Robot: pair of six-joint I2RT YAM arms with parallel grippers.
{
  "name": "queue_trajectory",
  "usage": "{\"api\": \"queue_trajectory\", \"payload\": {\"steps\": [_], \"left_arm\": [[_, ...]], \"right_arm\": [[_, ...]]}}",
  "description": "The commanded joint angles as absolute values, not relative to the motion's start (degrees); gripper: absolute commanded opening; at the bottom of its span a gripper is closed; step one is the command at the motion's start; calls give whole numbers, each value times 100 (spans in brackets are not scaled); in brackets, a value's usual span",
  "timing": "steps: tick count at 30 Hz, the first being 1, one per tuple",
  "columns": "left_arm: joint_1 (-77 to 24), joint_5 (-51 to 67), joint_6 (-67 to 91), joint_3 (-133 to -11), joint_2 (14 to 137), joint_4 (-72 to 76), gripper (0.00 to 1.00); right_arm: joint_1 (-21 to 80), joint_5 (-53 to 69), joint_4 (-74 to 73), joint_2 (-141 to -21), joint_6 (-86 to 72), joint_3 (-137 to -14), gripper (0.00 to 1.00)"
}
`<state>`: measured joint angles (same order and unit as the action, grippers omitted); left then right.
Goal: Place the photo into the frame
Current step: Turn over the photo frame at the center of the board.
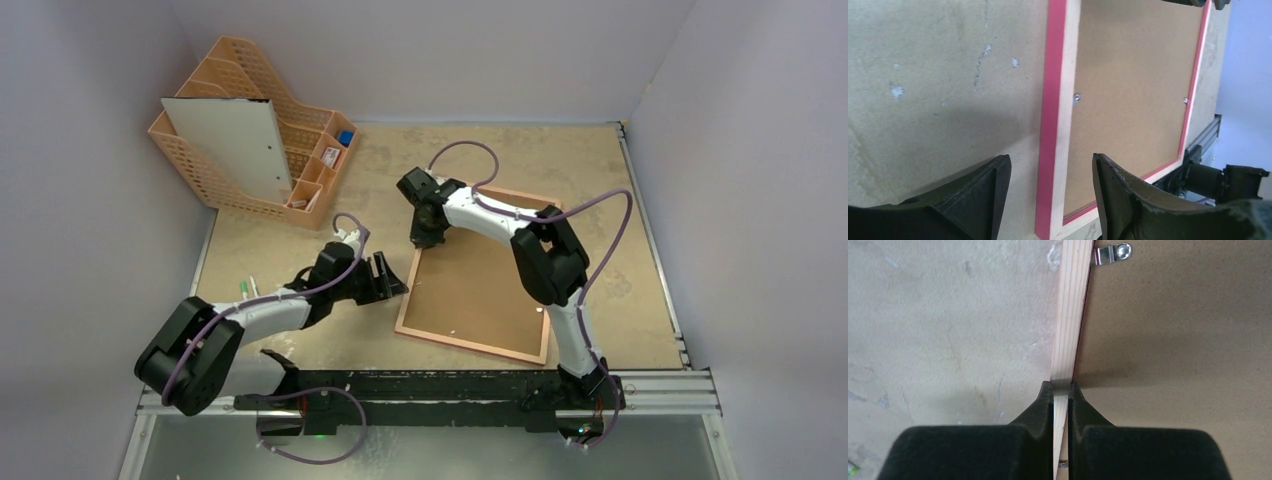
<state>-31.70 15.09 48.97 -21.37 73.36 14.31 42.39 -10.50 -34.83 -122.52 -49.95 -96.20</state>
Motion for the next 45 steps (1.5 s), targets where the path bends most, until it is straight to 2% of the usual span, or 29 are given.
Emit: {"api": "queue_trajectory", "payload": {"steps": [1,8,12,18,24,26,27,32,36,39,42,45], "left_arm": [[-3076,2420,4941,-2344,7555,1922,63],[-3035,3077,5257,-2543,8214,2311,63],[-2949,3468,5567,-2469,8293,2776,57],[-2798,3999,6112,-2300,8016,3424,42],[-2760,4233,6282,-2230,7705,3618,33],[-2760,4360,6406,-2230,7716,3799,25],[-2760,4402,6467,-2240,7723,3873,21],[-2743,4456,6487,-2446,7593,3763,1],[-2720,4249,5915,-3100,7291,2460,0],[-2696,3958,5280,-3726,7079,1170,0],[-2657,3717,4717,-4306,6972,173,0],[-2583,3492,4051,-5083,7038,-1015,0]], "right_arm": [[4298,-390,-3184,-11713,-4832,-9892,0],[4294,-20,-2946,-11361,-4705,-9667,0],[4266,-4,-2853,-11224,-4660,-9591,0],[4157,214,-2686,-11047,-4615,-9379,0],[4059,350,-2576,-10959,-4516,-9315,0],[4045,386,-2520,-10911,-4469,-9320,2],[4039,379,-2489,-10863,-4464,-9311,6],[3997,90,-2595,-10657,-4355,-9425,39],[3871,-81,-2782,-10390,-4205,-9545,60],[3755,-358,-2857,-10005,-4195,-9547,83],[3524,-495,-2552,-9398,-4254,-9300,92],[3230,-395,-2162,-8768,-4297,-8975,94]]}}
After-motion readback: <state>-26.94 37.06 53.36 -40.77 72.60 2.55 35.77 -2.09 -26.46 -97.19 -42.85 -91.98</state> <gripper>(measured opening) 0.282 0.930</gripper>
